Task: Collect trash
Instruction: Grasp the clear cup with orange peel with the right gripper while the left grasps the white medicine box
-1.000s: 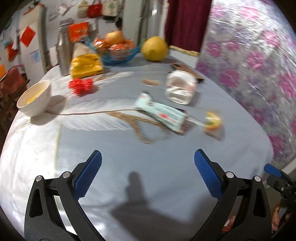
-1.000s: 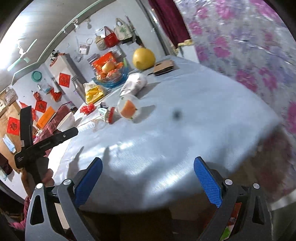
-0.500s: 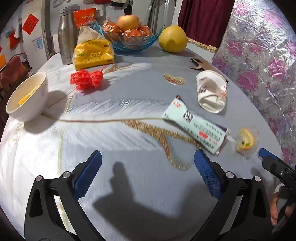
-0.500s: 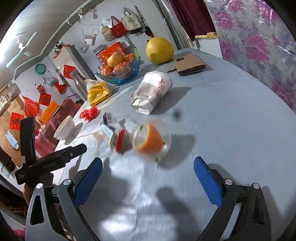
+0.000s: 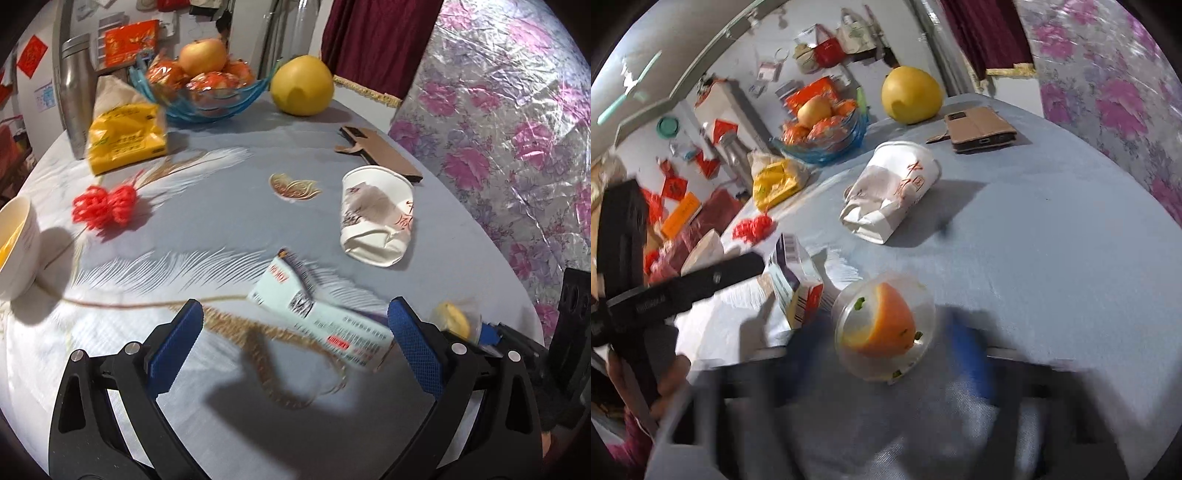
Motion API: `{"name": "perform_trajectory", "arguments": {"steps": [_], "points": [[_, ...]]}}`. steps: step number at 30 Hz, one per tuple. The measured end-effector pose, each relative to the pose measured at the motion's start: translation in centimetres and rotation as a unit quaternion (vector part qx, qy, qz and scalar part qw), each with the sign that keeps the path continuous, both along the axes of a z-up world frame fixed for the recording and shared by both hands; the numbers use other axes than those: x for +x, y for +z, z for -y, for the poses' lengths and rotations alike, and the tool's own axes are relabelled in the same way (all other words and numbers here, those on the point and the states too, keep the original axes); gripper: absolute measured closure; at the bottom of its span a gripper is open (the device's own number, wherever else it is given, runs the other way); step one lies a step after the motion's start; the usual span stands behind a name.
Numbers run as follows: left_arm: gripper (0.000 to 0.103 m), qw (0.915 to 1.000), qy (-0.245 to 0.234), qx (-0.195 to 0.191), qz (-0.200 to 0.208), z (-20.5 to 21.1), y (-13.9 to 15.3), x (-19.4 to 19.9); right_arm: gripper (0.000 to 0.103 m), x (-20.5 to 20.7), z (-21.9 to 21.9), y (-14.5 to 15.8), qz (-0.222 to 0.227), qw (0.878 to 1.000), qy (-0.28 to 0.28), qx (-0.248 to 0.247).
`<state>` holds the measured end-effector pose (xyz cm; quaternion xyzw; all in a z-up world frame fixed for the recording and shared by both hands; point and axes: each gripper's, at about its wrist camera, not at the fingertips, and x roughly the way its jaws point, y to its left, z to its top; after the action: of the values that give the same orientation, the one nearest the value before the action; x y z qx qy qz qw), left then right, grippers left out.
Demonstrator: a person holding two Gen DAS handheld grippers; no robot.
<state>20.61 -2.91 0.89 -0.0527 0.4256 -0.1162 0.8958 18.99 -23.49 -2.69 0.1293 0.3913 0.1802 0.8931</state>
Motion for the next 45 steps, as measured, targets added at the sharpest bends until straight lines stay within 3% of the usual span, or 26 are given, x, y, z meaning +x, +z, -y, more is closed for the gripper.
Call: {"name": "perform_trajectory", "arguments": {"steps": [8,12,16,20,23,24,25,32,45], "points": [[0.007,0.9998,-0.009,0.012,-0.008,1.6,-0.9,1.4,0.046,-1.2,1.4,0.4,0.029,0.999,-0.016,0.025],[0.007,0.9995,-0.015,0.018,-0.019,2.0,-1.8,1.9,0.046,-2.3,2.1,0.5,0.041,0.999,-0.035,0.003],[0.007,0.9992,-0.023,0.011,-0.030,2.3,-2.5,2.0,0.046,-3.1,3.1,0.4,0.039,0.998,-0.044,0.005],[0.009,0.9987,-0.022,0.035,-0.031,2.9,-3.0,2.0,0.046,-3.1,3.3,0.1,0.032,0.999,-0.043,0.010],[0.038,0.9985,-0.011,0.043,-0.031,2.3,-3.1,2.0,0.046,-3.6,3.1,0.2,0.034,0.999,-0.041,0.010],[0.057,0.9986,-0.006,0.045,-0.026,1.9,-2.9,1.8,0.046,-3.9,3.1,0.2,0.035,0.998,-0.041,0.009],[0.061,0.9988,-0.006,0.041,-0.026,1.6,-2.9,1.7,0.046,-4.0,3.1,0.3,0.036,0.998,-0.041,0.009],[0.061,0.9998,0.006,0.017,-0.008,0.4,-2.0,0.0,0.046,-6.2,3.7,1.3,0.049,0.998,-0.049,0.005],[0.061,0.9994,-0.003,0.015,0.033,-0.1,0.2,-6.9,0.046,-11.4,3.9,3.7,0.083,0.995,-0.053,-0.001]]}}
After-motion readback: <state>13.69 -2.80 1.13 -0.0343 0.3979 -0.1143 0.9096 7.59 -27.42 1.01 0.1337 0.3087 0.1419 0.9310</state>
